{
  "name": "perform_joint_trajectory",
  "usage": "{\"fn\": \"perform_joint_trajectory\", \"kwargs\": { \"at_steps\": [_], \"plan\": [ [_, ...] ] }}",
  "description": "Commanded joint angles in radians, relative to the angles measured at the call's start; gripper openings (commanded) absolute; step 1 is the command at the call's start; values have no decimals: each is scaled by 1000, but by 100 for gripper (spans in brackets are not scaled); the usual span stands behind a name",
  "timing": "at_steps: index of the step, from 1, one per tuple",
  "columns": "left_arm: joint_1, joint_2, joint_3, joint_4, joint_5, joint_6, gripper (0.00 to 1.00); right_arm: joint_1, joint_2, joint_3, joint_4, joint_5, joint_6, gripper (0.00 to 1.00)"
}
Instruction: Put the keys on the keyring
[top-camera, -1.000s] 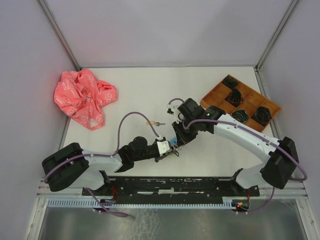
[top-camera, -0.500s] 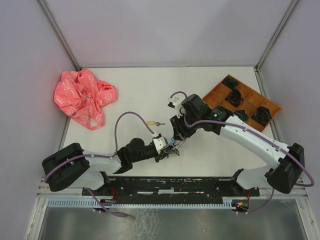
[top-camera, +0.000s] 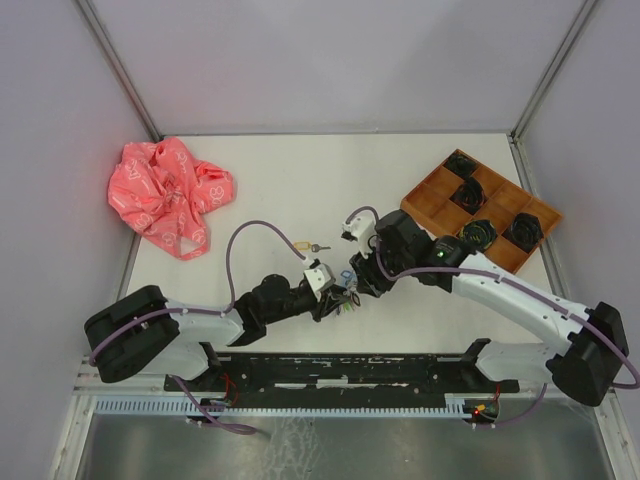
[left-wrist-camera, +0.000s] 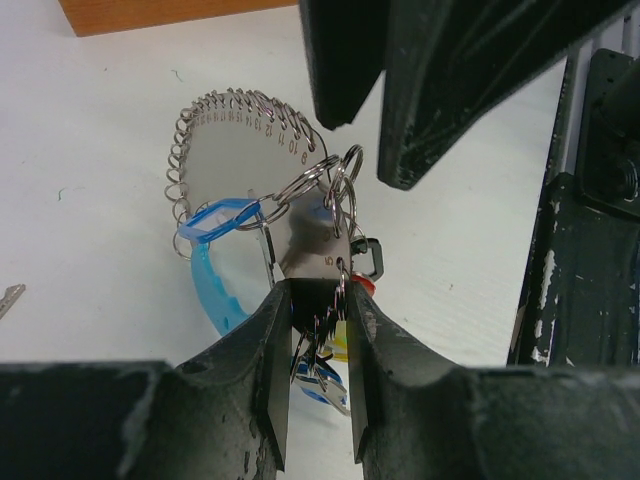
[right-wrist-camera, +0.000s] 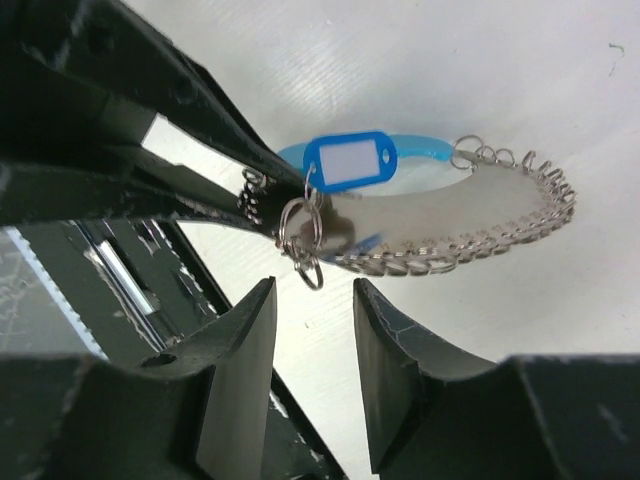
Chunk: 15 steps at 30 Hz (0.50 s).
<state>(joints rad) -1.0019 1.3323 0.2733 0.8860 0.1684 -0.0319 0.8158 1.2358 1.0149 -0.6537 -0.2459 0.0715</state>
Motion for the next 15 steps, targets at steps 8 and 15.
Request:
{"fn": "perform_joint_trajectory", "kwargs": {
  "at_steps": [8, 15],
  "plan": [
    [-5, -31, 44, -22, -38, -118, 3, 2, -150, -118, 213, -64, -150, 36],
    [-6, -42, 64, -83, -41, -128, 3, 2, -120, -112, 266, -100, -146, 32]
  ]
}}
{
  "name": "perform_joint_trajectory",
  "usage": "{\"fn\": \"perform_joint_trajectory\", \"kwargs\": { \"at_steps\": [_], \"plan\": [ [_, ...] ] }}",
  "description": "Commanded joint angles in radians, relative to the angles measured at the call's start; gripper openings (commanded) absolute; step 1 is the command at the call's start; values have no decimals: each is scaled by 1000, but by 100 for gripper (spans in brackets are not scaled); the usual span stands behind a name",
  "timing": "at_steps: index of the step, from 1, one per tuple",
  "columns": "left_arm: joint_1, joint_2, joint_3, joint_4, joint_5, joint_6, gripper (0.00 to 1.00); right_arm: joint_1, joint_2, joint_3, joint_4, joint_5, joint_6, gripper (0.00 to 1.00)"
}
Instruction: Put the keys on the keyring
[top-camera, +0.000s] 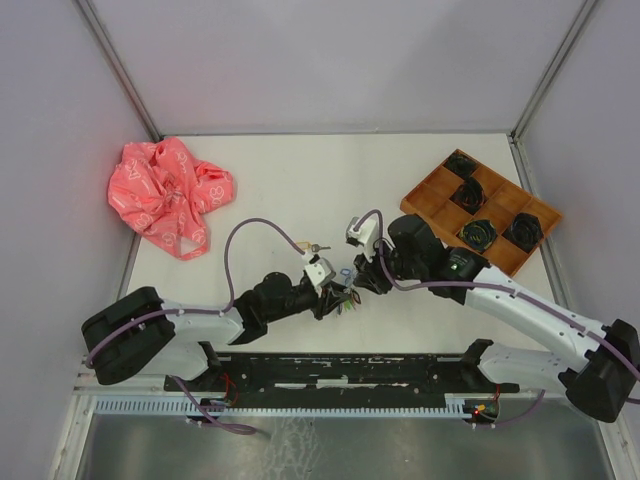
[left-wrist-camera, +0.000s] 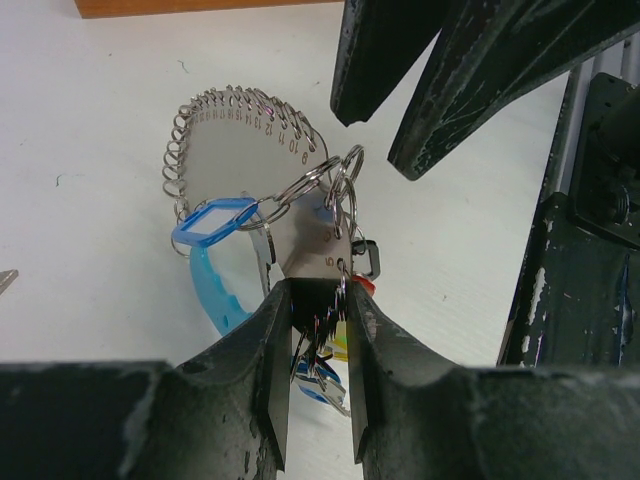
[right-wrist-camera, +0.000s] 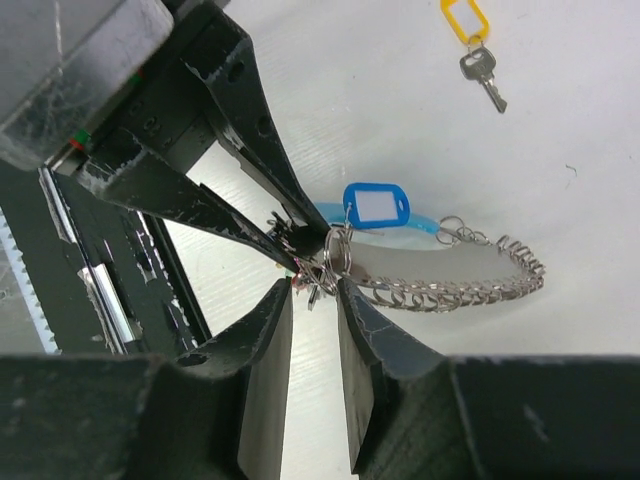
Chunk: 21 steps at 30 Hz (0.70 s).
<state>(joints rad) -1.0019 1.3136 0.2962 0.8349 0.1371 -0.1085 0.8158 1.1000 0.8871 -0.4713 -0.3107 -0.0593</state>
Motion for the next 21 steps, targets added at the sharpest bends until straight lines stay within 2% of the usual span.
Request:
{"fn": "perform_joint_trajectory", "kwargs": {
  "at_steps": [1, 9, 21],
  "plan": [
    [-5, -24, 43, -37, -10, -50, 3, 2, 26, 27, 84, -36, -13, 32],
    [-6, -26, 69, -94, -10, -36, 3, 2, 110, 99, 34, -49, -22, 29],
    [-6, -53, 82, -154, -31, -16, 3, 2, 153, 151, -45, 14, -46, 17]
  ]
}}
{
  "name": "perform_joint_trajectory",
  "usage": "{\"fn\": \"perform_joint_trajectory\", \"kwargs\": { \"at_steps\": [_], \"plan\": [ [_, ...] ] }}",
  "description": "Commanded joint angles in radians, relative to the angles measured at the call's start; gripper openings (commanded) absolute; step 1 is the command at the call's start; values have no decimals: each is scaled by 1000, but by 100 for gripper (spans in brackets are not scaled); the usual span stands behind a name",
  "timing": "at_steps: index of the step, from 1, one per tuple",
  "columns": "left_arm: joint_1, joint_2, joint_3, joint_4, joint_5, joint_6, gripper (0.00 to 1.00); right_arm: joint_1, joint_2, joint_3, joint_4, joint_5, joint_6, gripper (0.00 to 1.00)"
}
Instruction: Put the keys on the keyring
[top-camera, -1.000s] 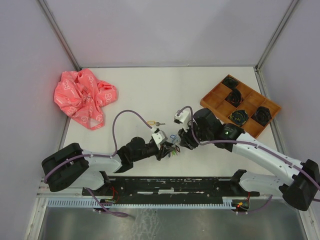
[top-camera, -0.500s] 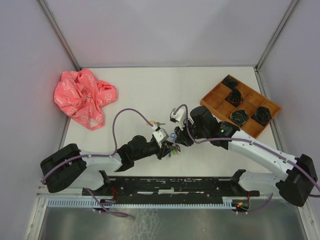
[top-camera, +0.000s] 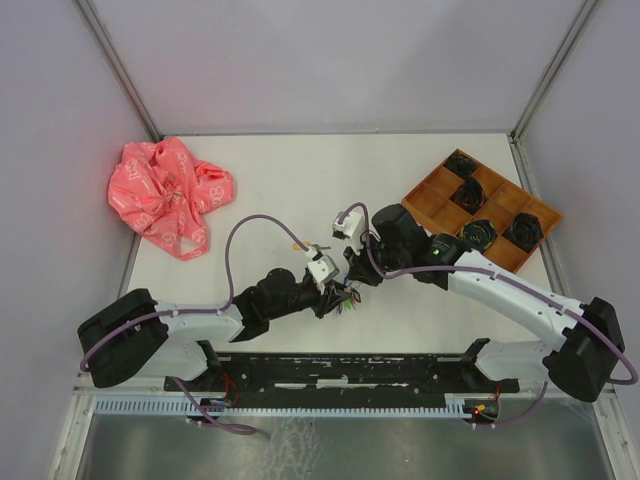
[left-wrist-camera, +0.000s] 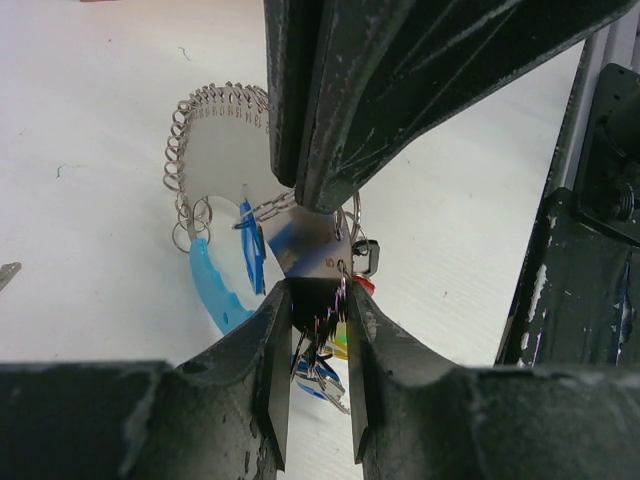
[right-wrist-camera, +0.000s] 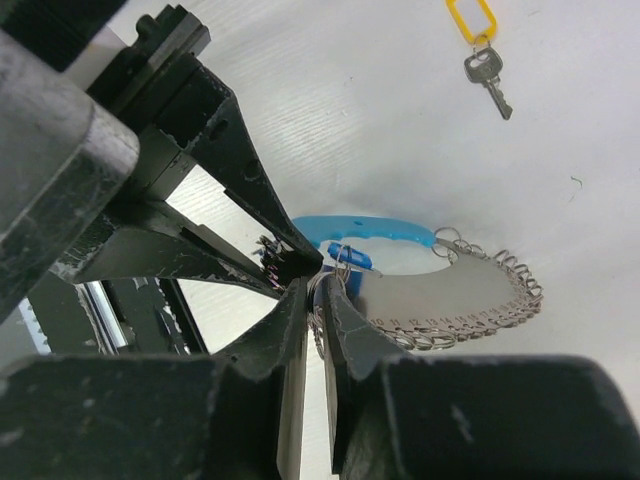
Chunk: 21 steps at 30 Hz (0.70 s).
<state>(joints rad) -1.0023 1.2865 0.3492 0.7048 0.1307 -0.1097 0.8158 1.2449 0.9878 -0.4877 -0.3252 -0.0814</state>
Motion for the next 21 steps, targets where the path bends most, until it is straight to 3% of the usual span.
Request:
{"fn": "perform_joint_trajectory", "kwargs": {
  "at_steps": [1, 9, 21],
  "plan": [
    [-5, -28, 31, -27, -26, -15, 3, 2, 8, 53, -35, 29, -25, 16],
    [-5, -31, 46, -53, -26, -14, 3, 2, 18, 74, -50, 39, -18, 18],
    [-10, -38, 62, -90, -27, -4, 3, 2, 49, 95, -54, 62, -1, 5]
  ]
}}
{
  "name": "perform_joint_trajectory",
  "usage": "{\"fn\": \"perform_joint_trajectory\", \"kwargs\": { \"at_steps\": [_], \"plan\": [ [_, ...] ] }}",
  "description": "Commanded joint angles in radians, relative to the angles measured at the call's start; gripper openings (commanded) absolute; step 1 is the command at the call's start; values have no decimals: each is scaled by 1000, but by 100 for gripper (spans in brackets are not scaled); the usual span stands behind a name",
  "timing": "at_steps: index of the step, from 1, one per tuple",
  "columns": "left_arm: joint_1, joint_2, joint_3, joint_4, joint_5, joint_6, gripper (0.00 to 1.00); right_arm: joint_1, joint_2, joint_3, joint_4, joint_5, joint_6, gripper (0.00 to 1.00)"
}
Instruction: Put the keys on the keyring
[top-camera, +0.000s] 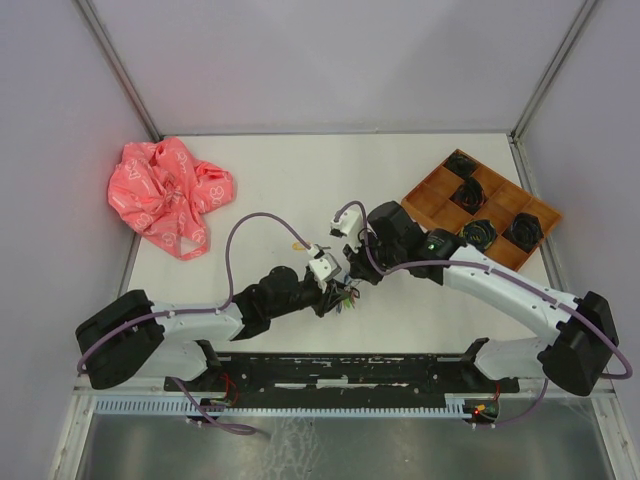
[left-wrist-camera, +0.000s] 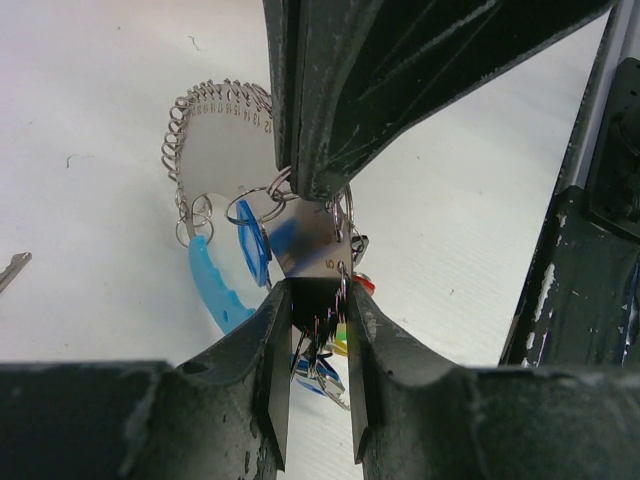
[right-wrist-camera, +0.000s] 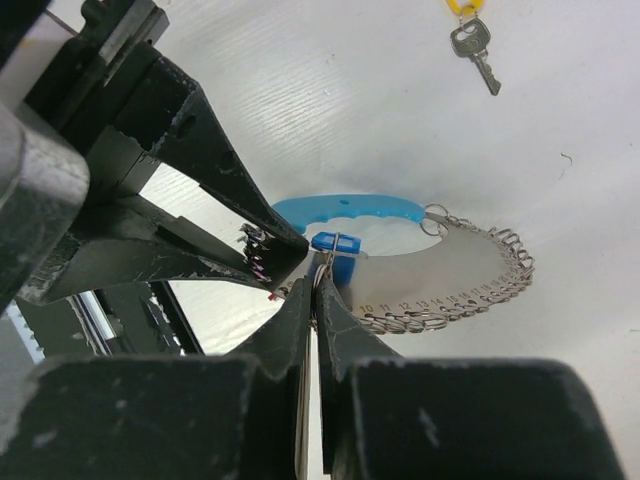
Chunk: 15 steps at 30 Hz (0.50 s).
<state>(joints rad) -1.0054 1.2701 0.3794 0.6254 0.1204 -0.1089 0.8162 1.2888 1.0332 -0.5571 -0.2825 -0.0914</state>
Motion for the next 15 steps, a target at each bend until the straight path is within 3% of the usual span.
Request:
{"fn": "perform_joint_trajectory", "kwargs": {
  "at_steps": [1, 4, 11, 15],
  "plan": [
    [-8, -21, 33, -14, -19, -4, 3, 1, 4, 50, 16, 21, 9, 2],
    [-10, -27, 29, -16, -24, -5, 4, 2, 2, 49, 11, 24, 4, 1],
    [-8, -112, -19, -4, -22, 2, 44, -10, -59, 17, 47, 0, -37, 1],
    [-8, -191, -63, 28, 8, 35, 53, -35, -115, -19, 97, -66, -105, 1]
  ]
}}
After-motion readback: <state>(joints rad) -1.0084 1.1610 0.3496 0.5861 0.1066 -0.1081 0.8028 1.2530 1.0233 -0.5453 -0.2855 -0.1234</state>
